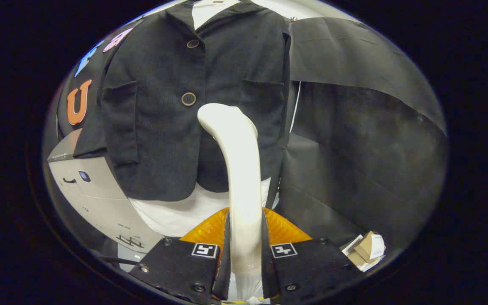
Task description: Iron the clothes twice with a garment steamer, once on the left side and once on the right side.
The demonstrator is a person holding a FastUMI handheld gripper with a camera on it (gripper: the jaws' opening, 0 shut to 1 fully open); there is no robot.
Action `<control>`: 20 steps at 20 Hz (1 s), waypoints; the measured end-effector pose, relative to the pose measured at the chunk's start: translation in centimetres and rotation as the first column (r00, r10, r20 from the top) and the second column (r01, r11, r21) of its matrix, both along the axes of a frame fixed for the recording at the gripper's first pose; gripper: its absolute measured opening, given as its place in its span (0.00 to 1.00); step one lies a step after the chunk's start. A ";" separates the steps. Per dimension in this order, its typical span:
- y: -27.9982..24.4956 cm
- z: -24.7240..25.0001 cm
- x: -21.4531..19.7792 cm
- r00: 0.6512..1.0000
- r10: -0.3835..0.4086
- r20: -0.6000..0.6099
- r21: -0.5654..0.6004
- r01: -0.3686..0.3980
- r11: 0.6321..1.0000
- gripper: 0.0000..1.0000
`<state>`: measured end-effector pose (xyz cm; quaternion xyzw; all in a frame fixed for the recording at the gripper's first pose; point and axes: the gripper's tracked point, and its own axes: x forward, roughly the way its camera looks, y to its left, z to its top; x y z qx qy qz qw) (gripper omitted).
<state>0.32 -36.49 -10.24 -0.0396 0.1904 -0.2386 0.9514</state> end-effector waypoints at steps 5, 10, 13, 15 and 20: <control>-0.1 -1.9 -0.4 0.999 0.000 -0.033 0.019 0.001 1.000 0.32; 0.3 -2.2 -0.5 0.999 -0.001 -0.040 0.049 0.003 0.999 0.32; 0.3 -1.9 -0.8 0.999 -0.002 -0.040 0.063 0.004 0.998 0.32; 0.6 -1.8 -1.0 0.999 -0.002 -0.040 0.073 0.005 0.997 0.32; 1.6 -1.1 -2.3 0.999 0.002 -0.036 0.086 0.001 0.996 0.32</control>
